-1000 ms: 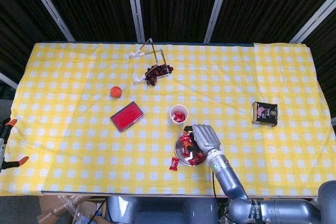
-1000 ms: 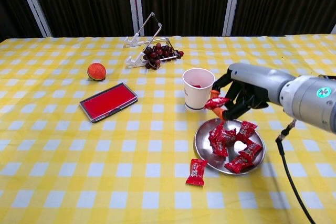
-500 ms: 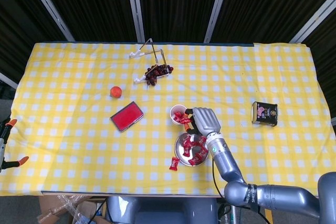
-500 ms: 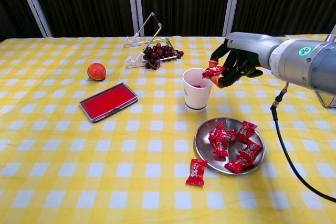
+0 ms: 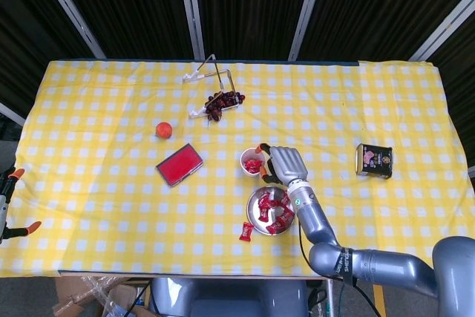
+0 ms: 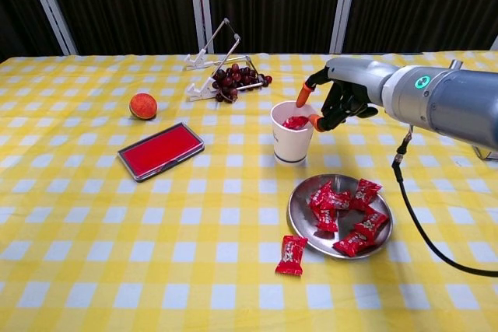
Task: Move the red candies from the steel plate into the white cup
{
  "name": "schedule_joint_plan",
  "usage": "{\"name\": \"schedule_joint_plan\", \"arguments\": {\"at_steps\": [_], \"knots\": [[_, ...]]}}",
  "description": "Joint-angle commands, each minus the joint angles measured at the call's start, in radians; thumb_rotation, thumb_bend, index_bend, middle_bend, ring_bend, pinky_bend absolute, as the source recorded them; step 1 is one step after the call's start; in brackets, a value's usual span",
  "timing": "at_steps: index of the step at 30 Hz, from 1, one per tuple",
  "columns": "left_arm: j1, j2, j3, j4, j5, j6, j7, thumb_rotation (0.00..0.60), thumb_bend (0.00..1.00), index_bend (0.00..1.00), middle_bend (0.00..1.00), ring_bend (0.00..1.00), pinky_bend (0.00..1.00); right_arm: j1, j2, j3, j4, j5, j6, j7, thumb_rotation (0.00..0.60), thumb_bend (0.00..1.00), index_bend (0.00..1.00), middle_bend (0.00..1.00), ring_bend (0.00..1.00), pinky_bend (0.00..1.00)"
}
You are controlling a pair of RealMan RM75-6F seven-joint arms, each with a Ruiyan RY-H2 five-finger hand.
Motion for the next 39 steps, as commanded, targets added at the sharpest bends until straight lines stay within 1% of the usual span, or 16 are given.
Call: {"name": "schedule_joint_plan", "arguments": {"at_steps": [1,7,9,11,14,17,20,23,27,32,39], "knots": [[0.0,0.001,0.0,0.0,0.001,0.0,-0.002,0.6,0.03,0.0,0.0,0.0,0.0,-0.001,0.003,-0.001,-0.008,-0.004,0.005,0.005,0.6,0.56,0.31,0.86,0.99,0.96],[0.001,0.002,0.001,-0.001,0.004,0.002,-0.006,0.6,0.03,0.0,0.0,0.0,0.0,-0.013,0.028,-0.014,-0.065,-0.029,0.039,0.001,0.6,0.56,0.3,0.86,0.99,0.95],[0.002,0.002,0.002,-0.001,0.006,0.003,-0.007,0.6,0.03,0.0,0.0,0.0,0.0,-0.026,0.046,-0.028,-0.111,-0.041,0.06,-0.003,0.6,0.55,0.3,0.86,0.99,0.95],[0.002,0.002,0.002,-0.001,0.008,0.005,-0.007,0.6,0.03,0.0,0.0,0.0,0.0,-0.04,0.063,-0.044,-0.152,-0.052,0.08,-0.009,0.6,0.52,0.3,0.86,0.99,0.95],[0.004,0.001,0.003,0.0,0.013,0.01,-0.008,0.6,0.03,0.0,0.0,0.0,0.0,-0.065,0.087,-0.082,-0.21,-0.076,0.114,-0.024,0.6,0.46,0.3,0.86,0.99,0.95],[0.006,0.0,0.004,-0.001,0.018,0.014,-0.011,0.6,0.03,0.0,0.0,0.0,0.0,-0.094,0.1,-0.133,-0.253,-0.11,0.15,-0.041,0.6,0.43,0.3,0.86,0.99,0.95],[0.008,-0.001,0.004,0.001,0.023,0.02,-0.012,0.6,0.03,0.0,0.0,0.0,0.0,-0.121,0.1,-0.176,-0.273,-0.145,0.176,-0.046,0.6,0.4,0.3,0.86,0.99,0.95],[0.01,-0.003,0.004,0.001,0.026,0.026,-0.013,0.6,0.03,0.0,0.0,0.0,0.0,-0.148,0.091,-0.214,-0.274,-0.179,0.196,-0.043,0.6,0.39,0.29,0.86,0.99,0.95],[0.012,-0.006,0.004,0.002,0.028,0.032,-0.011,0.6,0.03,0.0,0.0,0.0,0.0,-0.172,0.07,-0.244,-0.25,-0.203,0.204,-0.039,0.6,0.35,0.28,0.86,0.99,0.95],[0.014,-0.008,0.003,0.002,0.029,0.036,-0.01,0.6,0.03,0.0,0.0,0.0,0.0,-0.185,0.041,-0.257,-0.207,-0.213,0.2,-0.039,0.6,0.33,0.29,0.86,0.99,0.95],[0.014,-0.008,0.002,0.003,0.025,0.034,-0.012,0.6,0.03,0.0,0.0,0.0,0.0,-0.195,-0.004,-0.249,-0.131,-0.211,0.172,-0.027,0.6,0.31,0.28,0.86,0.99,0.95]]}}
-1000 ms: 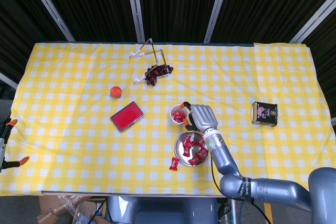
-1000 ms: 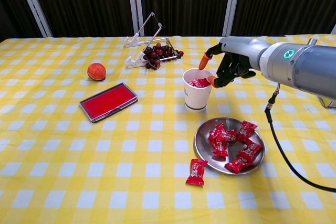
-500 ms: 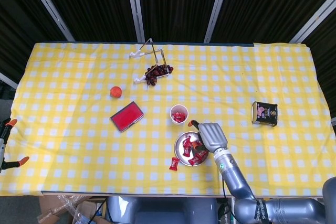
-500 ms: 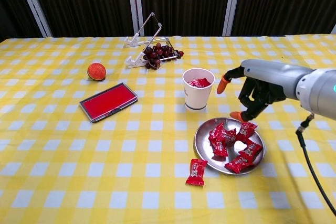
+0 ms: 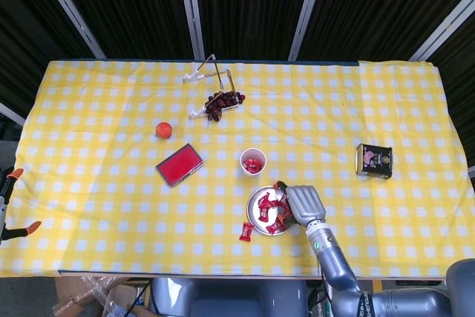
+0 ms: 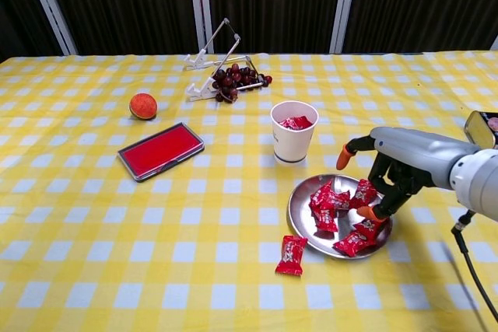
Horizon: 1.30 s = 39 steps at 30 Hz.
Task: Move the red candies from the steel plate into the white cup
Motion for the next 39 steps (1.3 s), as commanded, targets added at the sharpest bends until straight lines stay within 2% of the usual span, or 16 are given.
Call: {"name": "schedule_joint_plan", "arguments": {"at_steps": [1,19,23,28,33,39], "knots": [[0.0,0.0,0.0,0.0,0.0,-0.001,0.0,0.6,0.04,0.0,0.0,0.0,0.0,-0.004,-0.02,0.006,0.032,0.003,-0.018,0.007,0.6,0.31,0.28,0.86,0.99,0.95],[-0.001,0.001,-0.006,-0.001,-0.018,-0.006,0.001,0.6,0.05,0.0,0.0,0.0,0.0,-0.02,-0.059,0.034,0.12,-0.026,-0.115,0.083,0.6,0.3,0.29,0.86,0.99,0.95],[-0.002,0.0,-0.007,-0.001,-0.022,-0.008,0.004,0.6,0.05,0.0,0.0,0.0,0.0,-0.025,-0.067,0.034,0.139,-0.035,-0.136,0.101,0.6,0.32,0.43,0.86,0.99,0.95],[-0.003,0.0,-0.009,-0.001,-0.026,-0.009,0.006,0.6,0.05,0.0,0.0,0.0,0.0,-0.036,-0.083,0.041,0.171,-0.069,-0.156,0.149,0.6,0.45,0.57,0.86,0.99,0.95],[-0.002,0.001,-0.008,-0.002,-0.025,-0.009,0.004,0.6,0.05,0.0,0.0,0.0,0.0,-0.047,-0.082,0.051,0.174,-0.098,-0.157,0.176,0.6,0.52,0.62,0.86,0.99,0.95],[-0.002,0.002,-0.008,-0.003,-0.024,-0.01,0.0,0.6,0.05,0.0,0.0,0.0,0.0,-0.051,-0.066,0.069,0.152,-0.106,-0.149,0.177,0.6,0.52,0.63,0.86,0.99,0.95]]}}
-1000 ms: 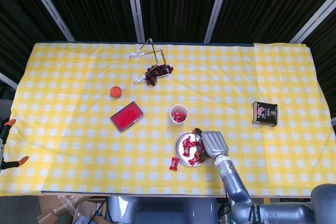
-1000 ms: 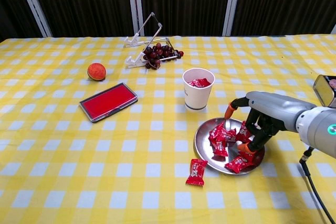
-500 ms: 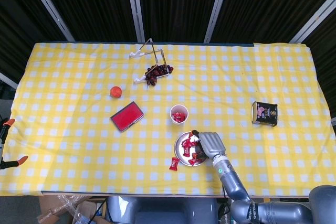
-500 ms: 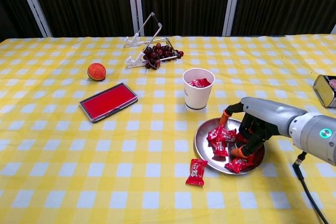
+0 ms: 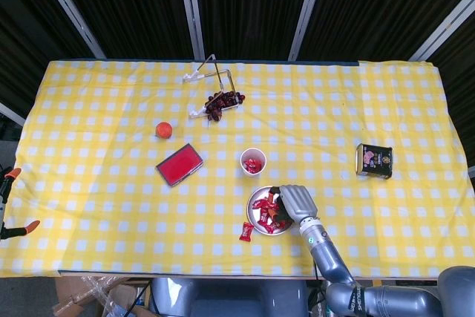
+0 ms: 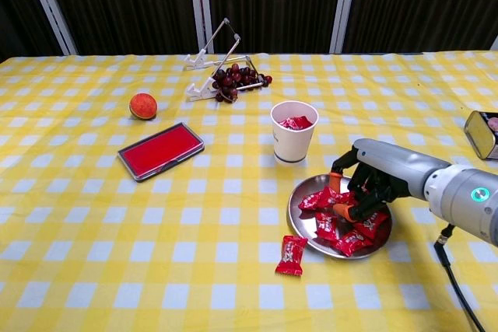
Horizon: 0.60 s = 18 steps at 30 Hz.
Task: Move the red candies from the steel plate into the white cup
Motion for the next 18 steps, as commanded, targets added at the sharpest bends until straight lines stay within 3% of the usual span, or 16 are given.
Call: {"name": "schedule_joint_plan", "arguments": {"at_steps": [1,6,9,18], "knots": [[0.0,0.001,0.0,-0.001,0.0,0.0,-0.001,0.6,0.05,0.0,0.0,0.0,0.0,-0.001,0.01,0.01,-0.013,-0.003,0.007,-0.002,0.6,0.52,0.63,0.86,0.99,0.95],[0.001,0.001,0.0,0.0,0.002,0.0,-0.004,0.6,0.05,0.0,0.0,0.0,0.0,0.002,0.045,0.039,-0.06,-0.009,0.027,-0.015,0.6,0.52,0.63,0.86,0.99,0.95],[0.0,0.002,0.001,-0.001,0.003,-0.002,-0.007,0.6,0.05,0.0,0.0,0.0,0.0,0.015,0.089,0.089,-0.117,-0.014,0.053,-0.032,0.6,0.52,0.63,0.86,0.99,0.95],[-0.001,0.005,-0.001,-0.003,-0.002,-0.008,-0.012,0.6,0.05,0.0,0.0,0.0,0.0,0.102,0.138,0.206,-0.15,0.113,0.029,-0.102,0.6,0.53,0.63,0.86,0.99,0.95]]}}
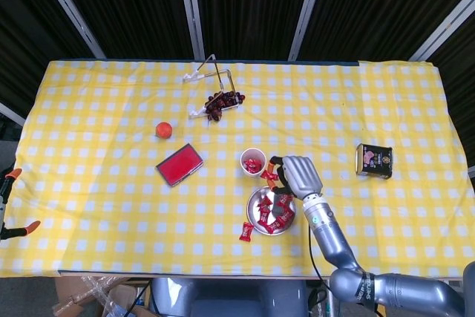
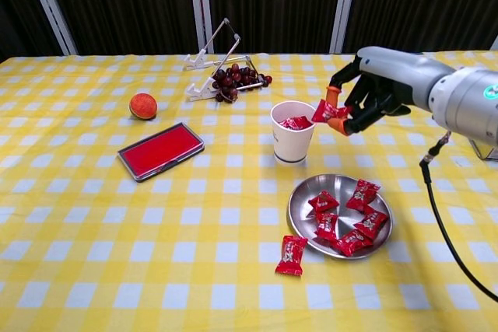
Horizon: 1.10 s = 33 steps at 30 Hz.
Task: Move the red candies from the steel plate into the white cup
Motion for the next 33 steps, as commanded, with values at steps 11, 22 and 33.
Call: {"name": "schedule_joint_plan", "arguments": {"at_steps": [11,22,33], "knots": [[-0.005,0.006,-0.003,-0.006,-0.017,-0.017,-0.004,0.6,0.05,0.0,0.0,0.0,0.0,0.117,-0.048,0.033,0.127,0.136,-0.071,-0.048,0.6,0.53,0.61,0.86,0.99,0.95],[-0.008,0.011,-0.001,-0.009,-0.02,-0.027,-0.009,0.6,0.05,0.0,0.0,0.0,0.0,0.141,-0.068,0.013,0.169,0.146,-0.074,-0.048,0.6,0.5,0.35,0.86,0.98,0.95],[-0.005,0.008,0.001,-0.009,-0.009,-0.014,-0.008,0.6,0.05,0.0,0.0,0.0,0.0,0.086,0.006,-0.044,0.005,0.095,0.013,-0.062,0.6,0.48,0.27,0.86,0.97,0.93]]}}
